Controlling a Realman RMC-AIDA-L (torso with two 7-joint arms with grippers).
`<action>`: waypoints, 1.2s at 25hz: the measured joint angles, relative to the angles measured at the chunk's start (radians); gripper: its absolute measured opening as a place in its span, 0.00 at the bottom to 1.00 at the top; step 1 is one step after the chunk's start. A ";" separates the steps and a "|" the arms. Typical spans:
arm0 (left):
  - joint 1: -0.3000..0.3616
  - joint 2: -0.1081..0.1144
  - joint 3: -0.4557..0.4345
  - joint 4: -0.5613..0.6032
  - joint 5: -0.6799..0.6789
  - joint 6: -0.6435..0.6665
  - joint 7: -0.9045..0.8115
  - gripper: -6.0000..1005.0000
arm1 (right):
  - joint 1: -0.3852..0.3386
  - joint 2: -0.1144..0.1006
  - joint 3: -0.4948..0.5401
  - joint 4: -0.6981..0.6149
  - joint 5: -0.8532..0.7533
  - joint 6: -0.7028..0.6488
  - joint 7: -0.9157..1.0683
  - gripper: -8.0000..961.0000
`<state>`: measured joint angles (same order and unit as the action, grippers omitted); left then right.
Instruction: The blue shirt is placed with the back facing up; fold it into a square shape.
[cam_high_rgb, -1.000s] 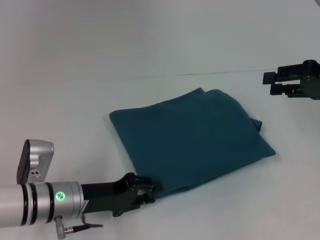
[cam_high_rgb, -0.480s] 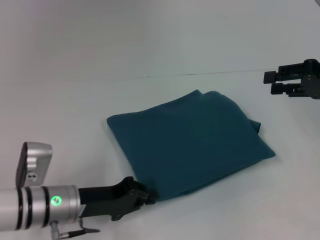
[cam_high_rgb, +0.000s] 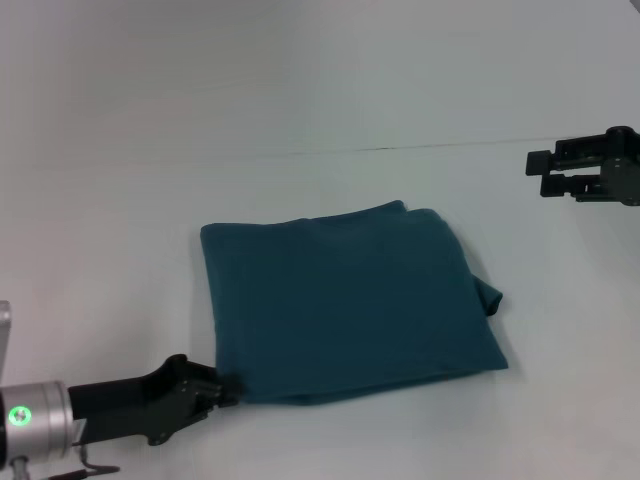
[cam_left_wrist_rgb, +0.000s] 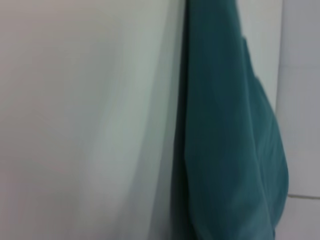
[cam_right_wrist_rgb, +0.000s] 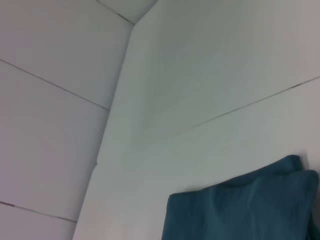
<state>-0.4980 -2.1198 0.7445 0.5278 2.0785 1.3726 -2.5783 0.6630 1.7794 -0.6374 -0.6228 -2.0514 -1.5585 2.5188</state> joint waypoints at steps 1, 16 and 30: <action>0.000 0.004 -0.004 0.001 0.005 0.003 0.000 0.07 | 0.000 0.001 -0.001 0.000 0.000 0.000 0.000 0.56; 0.022 0.029 -0.070 0.079 0.072 0.079 0.009 0.18 | 0.005 0.003 -0.004 0.000 -0.001 -0.005 0.000 0.56; 0.039 0.050 -0.237 0.241 -0.014 0.524 0.495 0.63 | -0.013 0.031 -0.029 -0.067 -0.068 -0.075 -0.353 0.56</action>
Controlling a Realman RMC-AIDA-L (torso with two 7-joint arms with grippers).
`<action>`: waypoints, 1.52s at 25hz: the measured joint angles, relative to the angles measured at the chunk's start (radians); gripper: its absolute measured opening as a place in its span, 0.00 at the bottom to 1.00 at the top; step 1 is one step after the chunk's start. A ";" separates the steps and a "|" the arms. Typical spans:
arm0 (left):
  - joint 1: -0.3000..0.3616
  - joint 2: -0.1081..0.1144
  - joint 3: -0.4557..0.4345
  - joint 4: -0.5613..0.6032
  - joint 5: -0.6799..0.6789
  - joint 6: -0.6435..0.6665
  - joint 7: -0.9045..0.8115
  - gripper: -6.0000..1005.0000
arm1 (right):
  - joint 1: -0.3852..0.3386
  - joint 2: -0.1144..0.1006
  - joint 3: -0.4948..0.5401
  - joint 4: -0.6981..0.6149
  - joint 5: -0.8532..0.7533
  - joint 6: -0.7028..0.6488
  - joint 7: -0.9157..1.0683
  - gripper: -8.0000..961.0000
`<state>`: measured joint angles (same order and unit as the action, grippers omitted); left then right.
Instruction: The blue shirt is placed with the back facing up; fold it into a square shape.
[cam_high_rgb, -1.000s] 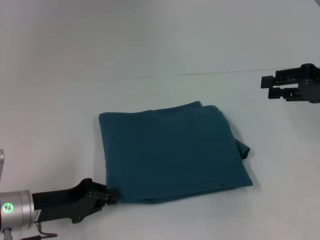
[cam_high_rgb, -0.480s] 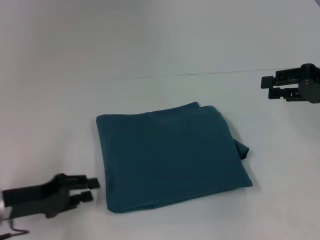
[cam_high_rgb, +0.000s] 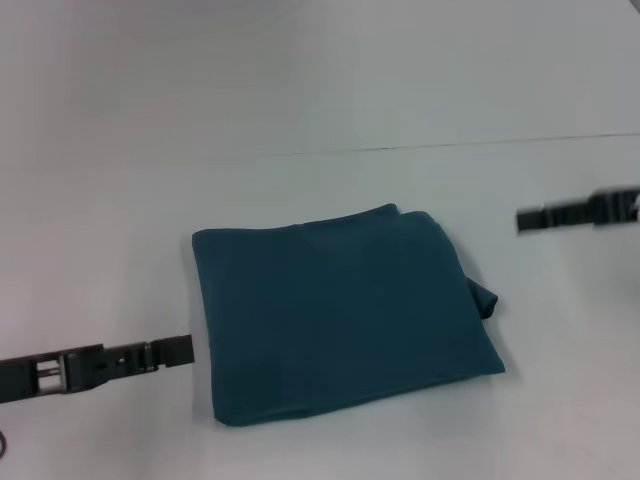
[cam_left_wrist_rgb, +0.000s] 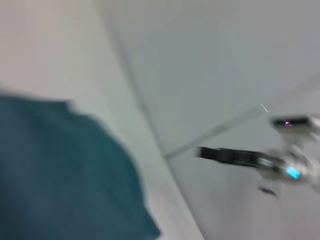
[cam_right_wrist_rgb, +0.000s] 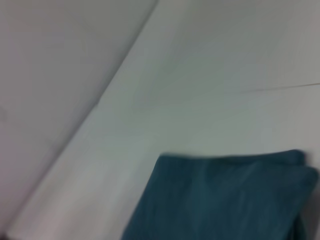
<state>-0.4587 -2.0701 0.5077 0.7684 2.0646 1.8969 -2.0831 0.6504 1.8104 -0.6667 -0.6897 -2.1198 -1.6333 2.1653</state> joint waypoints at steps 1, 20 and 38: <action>-0.002 0.000 0.000 0.030 0.000 0.015 0.045 0.63 | -0.008 0.016 -0.007 -0.022 -0.011 -0.014 -0.067 0.56; -0.058 0.028 0.097 0.066 0.102 0.011 0.105 0.63 | -0.029 0.275 -0.107 -0.178 -0.153 -0.037 -0.277 0.58; -0.093 0.003 0.220 -0.016 0.115 -0.144 0.075 0.64 | 0.002 0.268 -0.114 -0.117 -0.145 -0.108 -0.381 0.90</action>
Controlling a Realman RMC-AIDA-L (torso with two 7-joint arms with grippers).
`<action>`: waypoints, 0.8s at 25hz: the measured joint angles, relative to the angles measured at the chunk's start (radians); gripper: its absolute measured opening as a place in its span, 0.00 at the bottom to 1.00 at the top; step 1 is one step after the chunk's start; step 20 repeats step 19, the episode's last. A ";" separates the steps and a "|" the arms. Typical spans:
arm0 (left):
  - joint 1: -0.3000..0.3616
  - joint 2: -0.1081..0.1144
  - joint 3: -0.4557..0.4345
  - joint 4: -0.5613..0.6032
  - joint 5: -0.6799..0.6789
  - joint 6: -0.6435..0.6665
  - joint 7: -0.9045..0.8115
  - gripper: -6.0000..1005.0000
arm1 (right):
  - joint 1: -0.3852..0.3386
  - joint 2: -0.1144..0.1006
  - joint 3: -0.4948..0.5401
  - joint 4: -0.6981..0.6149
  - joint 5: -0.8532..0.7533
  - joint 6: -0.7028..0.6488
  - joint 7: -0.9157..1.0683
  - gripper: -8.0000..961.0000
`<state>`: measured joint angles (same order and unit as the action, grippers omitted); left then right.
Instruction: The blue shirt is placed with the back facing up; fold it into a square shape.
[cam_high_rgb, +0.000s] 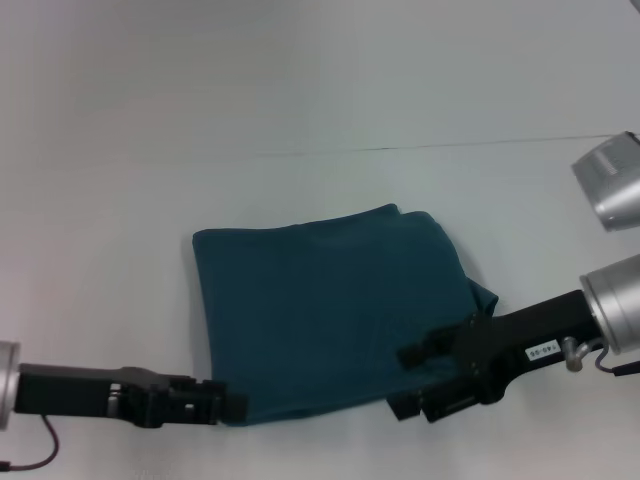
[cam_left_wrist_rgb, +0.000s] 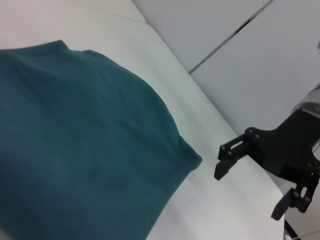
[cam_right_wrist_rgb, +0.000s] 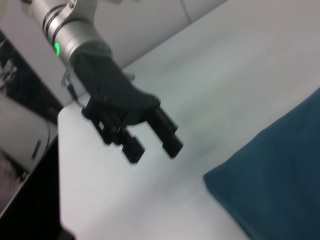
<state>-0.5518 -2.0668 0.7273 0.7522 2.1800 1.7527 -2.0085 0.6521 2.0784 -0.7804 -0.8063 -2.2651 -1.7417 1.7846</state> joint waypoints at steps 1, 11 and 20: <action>-0.008 0.000 0.001 -0.008 -0.001 -0.005 0.006 0.64 | -0.004 -0.003 0.017 -0.003 0.005 0.002 0.000 0.90; -0.063 -0.018 0.006 -0.031 -0.008 -0.018 0.134 0.64 | -0.026 -0.020 0.093 -0.013 0.017 -0.003 -0.031 0.90; -0.062 -0.026 0.000 -0.033 -0.012 -0.078 0.161 0.64 | -0.021 -0.020 0.084 -0.003 0.014 -0.002 -0.030 0.90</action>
